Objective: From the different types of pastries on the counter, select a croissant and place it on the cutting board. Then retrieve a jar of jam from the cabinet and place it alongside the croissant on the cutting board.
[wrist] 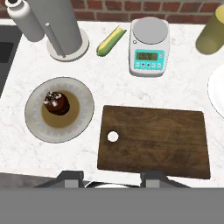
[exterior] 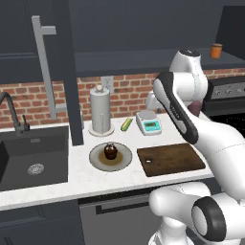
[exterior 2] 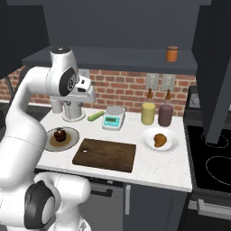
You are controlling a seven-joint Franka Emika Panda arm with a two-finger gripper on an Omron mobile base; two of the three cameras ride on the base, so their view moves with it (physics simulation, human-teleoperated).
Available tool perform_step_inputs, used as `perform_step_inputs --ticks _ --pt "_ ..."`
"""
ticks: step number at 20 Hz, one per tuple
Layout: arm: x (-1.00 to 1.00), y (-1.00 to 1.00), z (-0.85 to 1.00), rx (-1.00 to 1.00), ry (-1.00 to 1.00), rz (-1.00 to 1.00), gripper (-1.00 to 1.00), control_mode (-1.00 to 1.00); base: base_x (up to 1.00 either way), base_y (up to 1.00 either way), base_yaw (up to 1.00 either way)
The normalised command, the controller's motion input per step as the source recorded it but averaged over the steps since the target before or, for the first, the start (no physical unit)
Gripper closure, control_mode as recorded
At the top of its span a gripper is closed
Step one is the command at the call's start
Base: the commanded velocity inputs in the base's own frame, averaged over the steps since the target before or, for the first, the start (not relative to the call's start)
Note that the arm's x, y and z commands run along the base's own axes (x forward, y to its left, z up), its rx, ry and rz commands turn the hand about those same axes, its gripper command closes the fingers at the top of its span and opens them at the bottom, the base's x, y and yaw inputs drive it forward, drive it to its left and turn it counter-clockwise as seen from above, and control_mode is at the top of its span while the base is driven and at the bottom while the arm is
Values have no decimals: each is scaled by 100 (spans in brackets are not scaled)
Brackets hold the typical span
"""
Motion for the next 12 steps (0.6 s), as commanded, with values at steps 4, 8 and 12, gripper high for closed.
perform_step_inputs --ticks 4,8,12 --pt "0 0 0 0 -2 0 -100 -100 0 0 0" --pt "0 0 0 0 0 0 -100 -100 0 0 0" --pt "0 0 0 0 0 0 -100 -100 0 0 0"
